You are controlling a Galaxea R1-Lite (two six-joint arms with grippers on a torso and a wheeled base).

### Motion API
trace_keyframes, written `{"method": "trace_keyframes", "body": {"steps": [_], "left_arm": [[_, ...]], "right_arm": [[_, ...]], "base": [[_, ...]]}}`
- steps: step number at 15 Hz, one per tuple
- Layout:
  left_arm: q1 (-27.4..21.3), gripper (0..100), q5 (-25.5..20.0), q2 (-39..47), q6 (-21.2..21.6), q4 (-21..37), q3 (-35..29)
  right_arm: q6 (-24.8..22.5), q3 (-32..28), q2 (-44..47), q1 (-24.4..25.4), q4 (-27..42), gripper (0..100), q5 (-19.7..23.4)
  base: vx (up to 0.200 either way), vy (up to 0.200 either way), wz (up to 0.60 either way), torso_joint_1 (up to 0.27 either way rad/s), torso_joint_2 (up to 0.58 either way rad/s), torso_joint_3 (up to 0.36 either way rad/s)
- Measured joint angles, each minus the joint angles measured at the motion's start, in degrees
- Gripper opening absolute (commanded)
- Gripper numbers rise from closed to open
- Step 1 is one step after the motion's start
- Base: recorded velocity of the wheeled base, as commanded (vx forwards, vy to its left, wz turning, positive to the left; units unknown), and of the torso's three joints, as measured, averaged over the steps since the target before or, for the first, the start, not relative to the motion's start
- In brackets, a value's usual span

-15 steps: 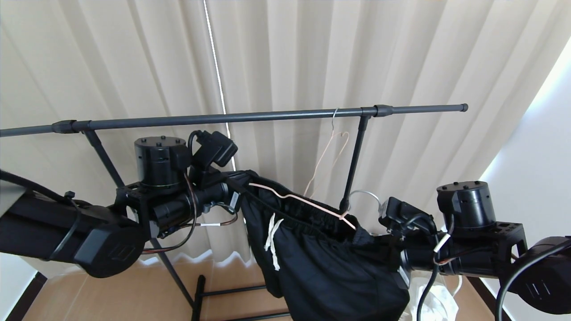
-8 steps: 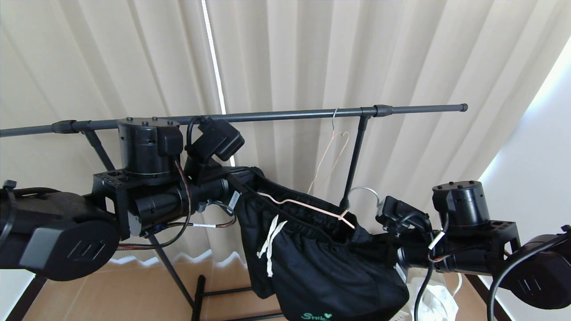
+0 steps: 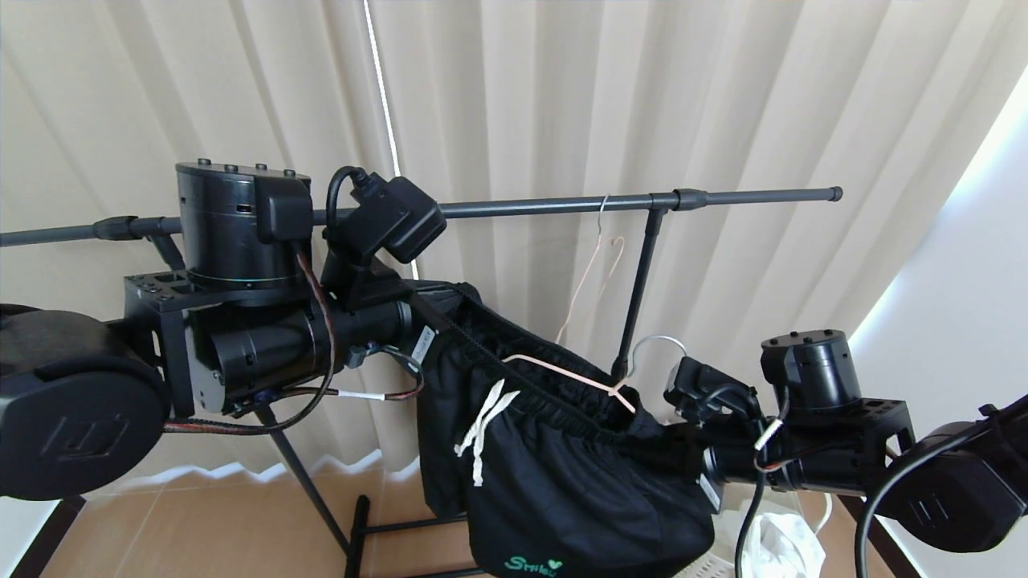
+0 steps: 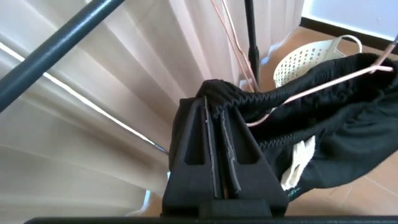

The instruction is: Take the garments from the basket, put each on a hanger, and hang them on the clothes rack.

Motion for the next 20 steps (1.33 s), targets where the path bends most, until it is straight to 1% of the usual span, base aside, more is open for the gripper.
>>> {"method": "trace_keyframes", "body": {"steps": [2,4,5,10,12,13,15,16,18,20], "left_arm": [[-1.56,0,1.88,-0.74,0.02,2.17,0.21],[-2.72,0,3.08,-1.02,-0.02,4.41,0.49],[-3.22,0,3.35,-1.16,-0.05,5.36,1.05],[-5.84,0,5.28,-0.76,-0.63,5.72,3.99],[-6.00,0,5.33,-0.33,-1.89,5.72,3.90],[-6.00,0,5.39,0.07,-4.63,5.78,3.17],[-5.97,0,5.88,1.07,-8.51,6.06,0.88],[-5.86,0,6.34,1.54,-10.37,6.90,-0.78],[-5.71,0,6.62,2.28,-15.34,11.56,-5.19],[-5.60,0,6.67,2.89,-20.39,18.83,-10.86]], "right_arm": [[3.85,-0.39,-0.77,0.26,-0.27,0,-0.05],[6.51,-0.74,-2.47,1.18,-0.30,0,-0.09],[6.75,-0.74,-3.67,1.40,-0.27,0,-0.09],[7.55,-0.17,-8.98,2.78,-0.22,0,-0.44],[7.50,0.27,-9.89,3.41,-0.22,0,-2.11],[7.36,0.68,-10.06,4.22,-0.27,0,-4.32],[6.75,1.54,-10.19,5.64,-0.52,0,-5.17],[5.66,2.15,-10.20,6.18,-0.66,0,-5.17],[0.71,3.68,-10.17,6.51,-0.63,0,-5.19],[-3.40,4.94,-9.75,6.62,-0.60,0,-5.17]], "base": [[0.000,0.000,0.00,0.000,0.00,0.000],[0.000,0.000,0.00,0.000,0.00,0.000],[0.000,0.000,0.00,0.000,0.00,0.000],[0.000,0.000,0.00,0.000,0.00,0.000],[0.000,0.000,0.00,0.000,0.00,0.000],[0.000,0.000,0.00,0.000,0.00,0.000],[0.000,0.000,0.00,0.000,0.00,0.000],[0.000,0.000,0.00,0.000,0.00,0.000],[0.000,0.000,0.00,0.000,0.00,0.000],[0.000,0.000,0.00,0.000,0.00,0.000]]}}
